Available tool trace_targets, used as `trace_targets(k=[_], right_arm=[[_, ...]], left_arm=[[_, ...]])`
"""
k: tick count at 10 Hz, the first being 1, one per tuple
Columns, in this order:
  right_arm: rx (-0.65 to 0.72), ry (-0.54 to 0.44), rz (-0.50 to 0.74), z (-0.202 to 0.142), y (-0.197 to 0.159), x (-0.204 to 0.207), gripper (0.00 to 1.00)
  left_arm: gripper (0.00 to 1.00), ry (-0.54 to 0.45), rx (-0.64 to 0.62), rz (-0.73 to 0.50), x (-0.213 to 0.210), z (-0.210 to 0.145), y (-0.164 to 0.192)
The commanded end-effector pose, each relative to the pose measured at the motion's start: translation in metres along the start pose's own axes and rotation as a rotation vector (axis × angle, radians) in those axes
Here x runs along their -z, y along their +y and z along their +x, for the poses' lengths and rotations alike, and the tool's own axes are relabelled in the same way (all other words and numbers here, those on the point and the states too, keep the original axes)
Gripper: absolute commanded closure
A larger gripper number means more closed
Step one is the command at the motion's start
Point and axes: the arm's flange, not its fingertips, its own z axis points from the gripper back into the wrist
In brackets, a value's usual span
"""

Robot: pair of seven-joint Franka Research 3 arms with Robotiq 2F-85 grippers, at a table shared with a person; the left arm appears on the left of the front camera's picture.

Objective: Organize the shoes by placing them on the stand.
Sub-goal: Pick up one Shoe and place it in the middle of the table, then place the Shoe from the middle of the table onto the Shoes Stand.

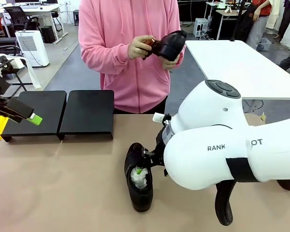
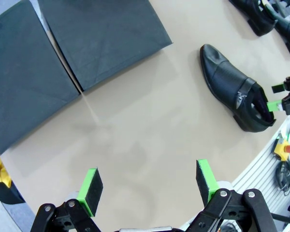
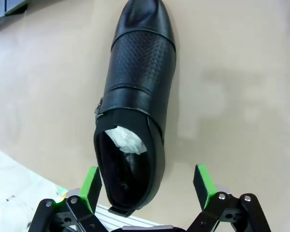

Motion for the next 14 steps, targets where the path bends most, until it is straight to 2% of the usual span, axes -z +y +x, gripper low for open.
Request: trace_targets(k=[1, 9, 10, 11, 12, 13, 14], right_arm=[[-0.004, 0.003, -0.007, 0.011, 0.000, 0.008, 0.00], [0.009, 0.012, -0.006, 0.006, -0.003, 0.007, 0.00], [-0.010, -0.009, -0.002, -0.009, 0.000, -0.018, 0.00], [0.016, -0.027, -0.001, -0.020, -0.013, -0.043, 0.00], [0.066, -0.077, 0.019, -0.033, -0.033, -0.075, 0.00], [0.090, -0.104, 0.040, -0.038, -0.045, -0.091, 0.00], [0.116, -0.117, 0.061, -0.043, -0.058, -0.106, 0.00]], left_arm=[[0.00, -0.008, 0.008, -0.018, 0.000, -0.001, 0.001], [0.00, -0.008, 0.008, -0.018, 0.000, -0.001, 0.001], [0.00, 0.000, 0.000, 0.000, 0.000, 0.000, 0.000], [0.00, 0.034, 0.040, -0.016, 0.015, -0.002, -0.036], [0.00, 0.060, 0.014, 0.038, 0.021, -0.004, -0.070], [0.00, 0.077, -0.016, 0.088, 0.022, -0.007, -0.085], [0.00, 0.175, -0.136, 0.060, 0.023, -0.011, -0.106]])
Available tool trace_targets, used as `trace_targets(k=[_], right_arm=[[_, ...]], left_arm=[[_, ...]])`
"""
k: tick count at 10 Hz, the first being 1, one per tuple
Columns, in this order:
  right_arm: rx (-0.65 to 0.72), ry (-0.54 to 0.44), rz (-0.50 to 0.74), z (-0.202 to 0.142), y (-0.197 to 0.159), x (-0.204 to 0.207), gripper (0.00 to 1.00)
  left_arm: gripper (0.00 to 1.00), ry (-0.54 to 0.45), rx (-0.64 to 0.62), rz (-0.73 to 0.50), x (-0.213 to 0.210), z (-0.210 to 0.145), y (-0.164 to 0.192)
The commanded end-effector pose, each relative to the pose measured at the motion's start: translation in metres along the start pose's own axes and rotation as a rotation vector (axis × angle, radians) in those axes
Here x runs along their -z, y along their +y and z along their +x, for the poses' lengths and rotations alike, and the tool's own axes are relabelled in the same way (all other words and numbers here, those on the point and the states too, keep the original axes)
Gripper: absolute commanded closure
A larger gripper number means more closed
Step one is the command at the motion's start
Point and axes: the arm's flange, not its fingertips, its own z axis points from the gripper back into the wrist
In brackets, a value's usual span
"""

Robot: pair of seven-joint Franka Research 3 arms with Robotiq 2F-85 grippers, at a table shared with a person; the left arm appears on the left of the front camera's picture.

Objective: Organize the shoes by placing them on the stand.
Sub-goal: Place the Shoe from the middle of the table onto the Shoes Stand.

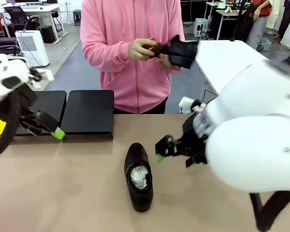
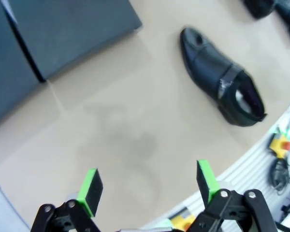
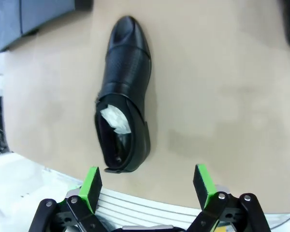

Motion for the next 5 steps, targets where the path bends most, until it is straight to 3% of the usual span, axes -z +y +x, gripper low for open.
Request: trace_targets(k=[1, 2, 3, 4, 5], right_arm=[[0.094, -0.030, 0.024, -0.022, -0.041, -0.025, 0.00], [0.155, -0.058, 0.028, -0.022, -0.051, -0.032, 0.00], [0.240, -0.117, 0.021, -0.020, -0.052, -0.035, 0.00], [0.075, -0.043, 0.025, 0.013, -0.014, -0.039, 0.00], [0.075, -0.043, 0.025, 0.013, -0.014, -0.039, 0.00]], left_arm=[[0.00, 0.098, -0.096, -0.044, -0.011, -0.012, -0.034], [0.00, 0.088, -0.098, -0.054, -0.017, -0.017, -0.042], [0.00, 0.056, -0.048, -0.001, 0.003, -0.006, -0.024], [0.00, 0.056, -0.048, -0.001, 0.003, -0.006, -0.024], [0.00, 0.056, -0.048, -0.001, 0.003, -0.006, -0.024]])
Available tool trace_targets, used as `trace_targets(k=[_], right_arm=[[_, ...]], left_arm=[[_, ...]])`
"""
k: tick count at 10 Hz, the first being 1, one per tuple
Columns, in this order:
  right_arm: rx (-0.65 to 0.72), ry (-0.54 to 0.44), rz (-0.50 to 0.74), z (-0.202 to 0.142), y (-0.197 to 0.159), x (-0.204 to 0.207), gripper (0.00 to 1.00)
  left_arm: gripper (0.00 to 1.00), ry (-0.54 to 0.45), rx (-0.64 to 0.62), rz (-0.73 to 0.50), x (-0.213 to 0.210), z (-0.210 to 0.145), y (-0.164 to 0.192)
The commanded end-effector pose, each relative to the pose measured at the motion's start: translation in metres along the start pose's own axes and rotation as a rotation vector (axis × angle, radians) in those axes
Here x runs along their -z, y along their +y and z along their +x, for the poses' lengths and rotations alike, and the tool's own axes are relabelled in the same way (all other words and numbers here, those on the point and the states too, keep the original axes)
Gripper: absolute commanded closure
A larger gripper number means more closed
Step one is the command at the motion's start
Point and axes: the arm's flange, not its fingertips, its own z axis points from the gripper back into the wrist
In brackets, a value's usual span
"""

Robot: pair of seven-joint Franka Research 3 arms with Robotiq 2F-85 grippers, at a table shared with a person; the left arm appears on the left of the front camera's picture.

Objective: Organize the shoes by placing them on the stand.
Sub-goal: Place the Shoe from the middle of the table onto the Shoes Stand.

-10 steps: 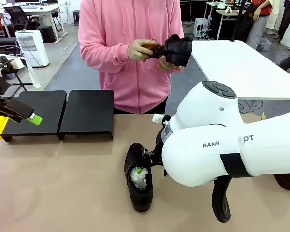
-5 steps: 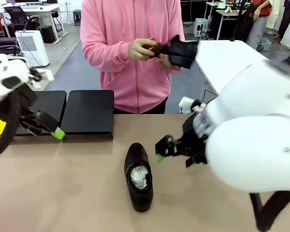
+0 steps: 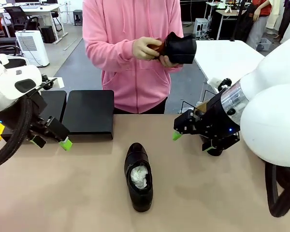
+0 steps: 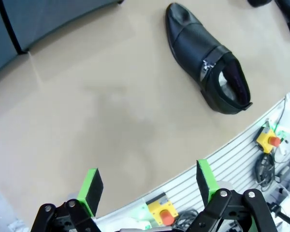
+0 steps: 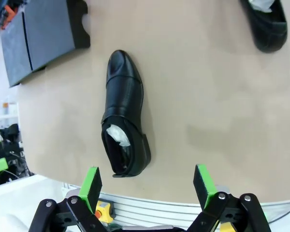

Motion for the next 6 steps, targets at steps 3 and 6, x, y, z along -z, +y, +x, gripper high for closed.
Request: trace_targets(k=[3, 6], right_arm=[[0.162, -0.058, -0.094, 0.026, -0.025, -0.014, 0.00], [0.322, -0.164, -0.148, 0.038, -0.056, -0.050, 0.00]], left_arm=[[0.00, -0.025, -0.059, 0.054, 0.034, -0.011, -0.060], [0.00, -0.101, -0.352, 0.058, 0.090, -0.024, -0.138]])
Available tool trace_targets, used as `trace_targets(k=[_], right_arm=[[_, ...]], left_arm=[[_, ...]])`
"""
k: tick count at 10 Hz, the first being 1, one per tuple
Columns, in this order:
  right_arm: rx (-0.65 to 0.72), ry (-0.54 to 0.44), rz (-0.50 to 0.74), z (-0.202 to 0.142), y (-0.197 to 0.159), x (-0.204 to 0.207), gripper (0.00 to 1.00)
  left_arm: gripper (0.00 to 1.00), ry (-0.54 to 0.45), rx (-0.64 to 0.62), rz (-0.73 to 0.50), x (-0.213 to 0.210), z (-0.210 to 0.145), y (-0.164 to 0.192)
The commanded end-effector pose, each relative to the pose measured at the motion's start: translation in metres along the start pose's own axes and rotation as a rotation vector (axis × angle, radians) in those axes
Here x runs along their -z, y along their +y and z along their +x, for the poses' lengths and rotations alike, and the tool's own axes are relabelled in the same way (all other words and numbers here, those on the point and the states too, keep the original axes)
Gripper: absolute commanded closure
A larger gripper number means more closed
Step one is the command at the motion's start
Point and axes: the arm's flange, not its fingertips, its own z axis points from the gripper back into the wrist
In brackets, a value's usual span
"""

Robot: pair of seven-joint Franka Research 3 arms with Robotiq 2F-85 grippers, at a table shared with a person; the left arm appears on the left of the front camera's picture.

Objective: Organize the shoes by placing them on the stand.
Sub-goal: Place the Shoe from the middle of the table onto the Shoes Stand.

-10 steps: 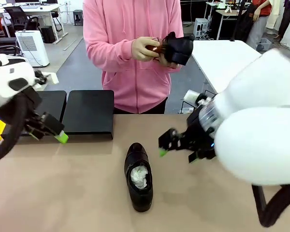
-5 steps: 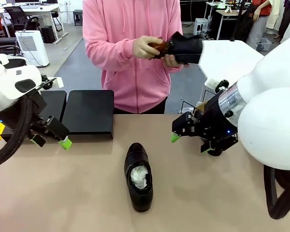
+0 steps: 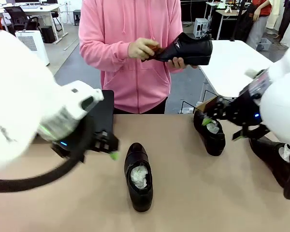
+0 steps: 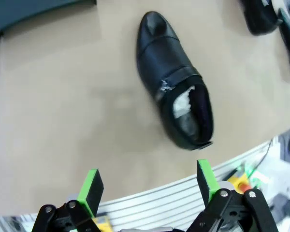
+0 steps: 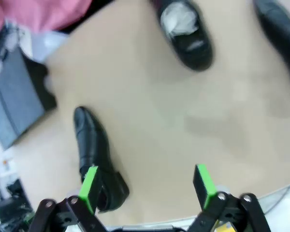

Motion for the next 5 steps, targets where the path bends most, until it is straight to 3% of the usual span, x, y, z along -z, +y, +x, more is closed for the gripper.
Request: trace_targets(k=[1, 2, 3, 5], right_arm=[[0.091, -0.039, -0.029, -0.007, -0.006, -0.015, 0.00], [0.119, -0.043, -0.038, -0.005, -0.013, -0.013, 0.00], [0.144, -0.037, -0.035, -0.005, -0.020, -0.011, 0.00], [0.183, -0.012, -0.037, -0.007, -0.033, -0.003, 0.00]], left_arm=[[0.00, -0.011, -0.083, 0.017, 0.031, -0.024, -0.017], [0.00, 0.014, -0.081, 0.014, 0.040, -0.023, -0.025], [0.00, -0.038, -0.047, -0.044, 0.031, -0.014, -0.015], [0.00, 0.008, -0.079, 0.020, 0.030, -0.024, -0.033]])
